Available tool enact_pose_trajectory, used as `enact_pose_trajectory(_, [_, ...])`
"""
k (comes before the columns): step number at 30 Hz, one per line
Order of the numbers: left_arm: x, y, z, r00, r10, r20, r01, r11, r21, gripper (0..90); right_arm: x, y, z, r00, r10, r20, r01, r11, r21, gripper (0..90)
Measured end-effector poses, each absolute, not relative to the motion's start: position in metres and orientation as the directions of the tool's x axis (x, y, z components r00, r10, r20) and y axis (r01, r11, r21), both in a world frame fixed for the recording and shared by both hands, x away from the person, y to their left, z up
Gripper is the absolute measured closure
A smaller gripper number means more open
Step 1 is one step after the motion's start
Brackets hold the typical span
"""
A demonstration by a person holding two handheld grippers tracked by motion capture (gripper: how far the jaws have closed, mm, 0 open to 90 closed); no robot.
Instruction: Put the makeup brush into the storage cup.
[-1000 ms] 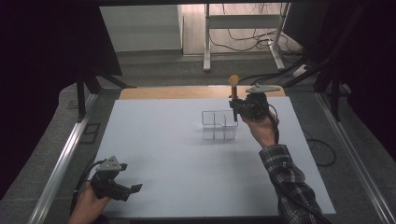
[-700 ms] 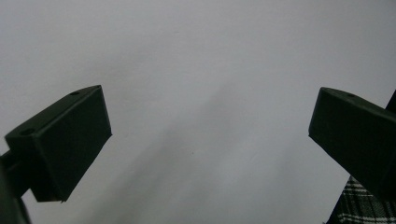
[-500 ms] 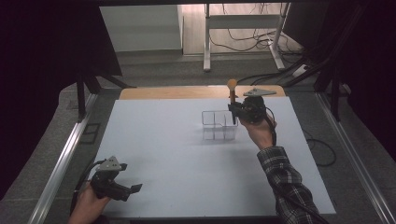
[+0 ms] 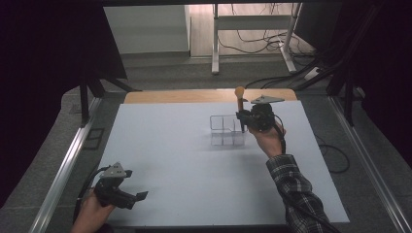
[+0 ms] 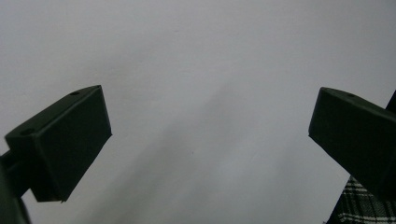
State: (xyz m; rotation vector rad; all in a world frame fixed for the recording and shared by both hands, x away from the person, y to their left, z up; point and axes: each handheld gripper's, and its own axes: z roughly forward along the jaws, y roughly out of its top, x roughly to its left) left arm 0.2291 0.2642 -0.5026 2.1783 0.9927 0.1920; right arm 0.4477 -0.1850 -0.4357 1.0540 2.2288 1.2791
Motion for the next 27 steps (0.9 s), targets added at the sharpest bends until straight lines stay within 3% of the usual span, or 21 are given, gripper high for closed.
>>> enact_pose_trajectory(27, [0.229,0.264,-0.503,0.692,0.705,-0.155,0.600,-0.444,0.665,0.0,0.447,-0.178,-0.458,-0.660,0.750,0.050,0.450,0.341,0.825,73.0])
